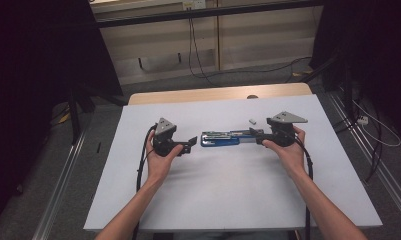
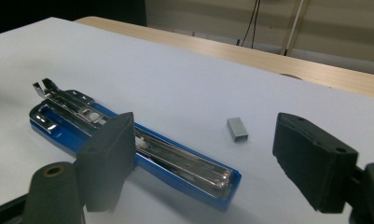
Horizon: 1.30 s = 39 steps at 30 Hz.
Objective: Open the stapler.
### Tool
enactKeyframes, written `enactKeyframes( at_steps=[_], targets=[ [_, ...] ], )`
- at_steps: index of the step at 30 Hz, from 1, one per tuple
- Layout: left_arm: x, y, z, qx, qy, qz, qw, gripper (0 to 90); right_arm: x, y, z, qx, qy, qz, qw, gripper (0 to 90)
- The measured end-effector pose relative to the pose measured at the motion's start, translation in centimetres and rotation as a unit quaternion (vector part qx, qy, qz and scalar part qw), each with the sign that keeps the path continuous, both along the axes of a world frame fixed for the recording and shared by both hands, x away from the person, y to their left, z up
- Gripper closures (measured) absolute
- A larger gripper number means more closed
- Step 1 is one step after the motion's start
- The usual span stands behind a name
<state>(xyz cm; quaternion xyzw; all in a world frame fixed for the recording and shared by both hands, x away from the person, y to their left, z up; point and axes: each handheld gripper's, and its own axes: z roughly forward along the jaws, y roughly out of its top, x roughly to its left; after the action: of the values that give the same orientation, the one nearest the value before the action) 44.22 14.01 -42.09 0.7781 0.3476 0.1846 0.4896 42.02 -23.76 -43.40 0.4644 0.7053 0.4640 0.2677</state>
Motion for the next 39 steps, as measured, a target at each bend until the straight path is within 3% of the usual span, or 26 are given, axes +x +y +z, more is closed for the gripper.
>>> enactKeyframes(
  at_steps=[5, 10, 14, 17, 20, 23, 29, 31, 36, 39],
  targets=[
    [-1.2, 1.0, 0.5, -0.015, -0.013, 0.009, 0.9998, 4.7, -0.2, -0.1, 0.0, 0.001, 0.010, -0.001, 1.0000, 9.1],
    [-2.5, 2.1, 0.3, -0.007, -0.016, 0.019, 0.9997, 4.9, -0.3, -0.3, 0.0, 0.015, 0.002, 0.006, 0.9999, 7.1],
    [-3.4, 3.1, 0.2, -0.022, -0.007, 0.031, 0.9992, 4.9, -0.2, -0.3, 0.2, 0.037, 0.007, 0.003, 0.9993, 6.6],
    [-4.2, 3.8, 0.2, -0.019, -0.012, 0.029, 0.9993, 5.0, -0.2, -0.6, 0.1, 0.050, 0.011, 0.005, 0.9987, 6.0],
    [-4.9, 4.6, 0.2, -0.020, -0.017, 0.034, 0.9991, 5.1, 0.1, -0.7, 0.0, 0.045, 0.013, 0.006, 0.9989, 7.5],
    [-5.7, 5.6, 0.2, -0.041, -0.012, 0.045, 0.9981, 4.7, 0.3, -0.6, 0.2, 0.042, 0.011, 0.011, 0.9990, 6.9],
    [-7.4, 6.7, 0.0, -0.019, -0.016, 0.050, 0.9984, 4.2, 0.7, -0.7, 1.1, 0.026, 0.001, 0.016, 0.9995, 7.4],
    [-8.1, 6.9, 0.1, -0.022, -0.014, 0.050, 0.9984, 4.2, 0.8, -1.0, 1.3, 0.022, 0.000, 0.017, 0.9996, 6.1],
    [-9.5, 7.3, 0.0, -0.017, -0.011, 0.032, 0.9993, 4.3, 1.1, -1.3, 1.3, 0.034, 0.002, 0.029, 0.9990, 4.8],
    [-10.1, 7.7, -0.1, -0.010, -0.007, 0.026, 0.9996, 4.8, 1.7, -1.3, 1.3, 0.024, 0.001, 0.028, 0.9993, 4.6]
  ],
)
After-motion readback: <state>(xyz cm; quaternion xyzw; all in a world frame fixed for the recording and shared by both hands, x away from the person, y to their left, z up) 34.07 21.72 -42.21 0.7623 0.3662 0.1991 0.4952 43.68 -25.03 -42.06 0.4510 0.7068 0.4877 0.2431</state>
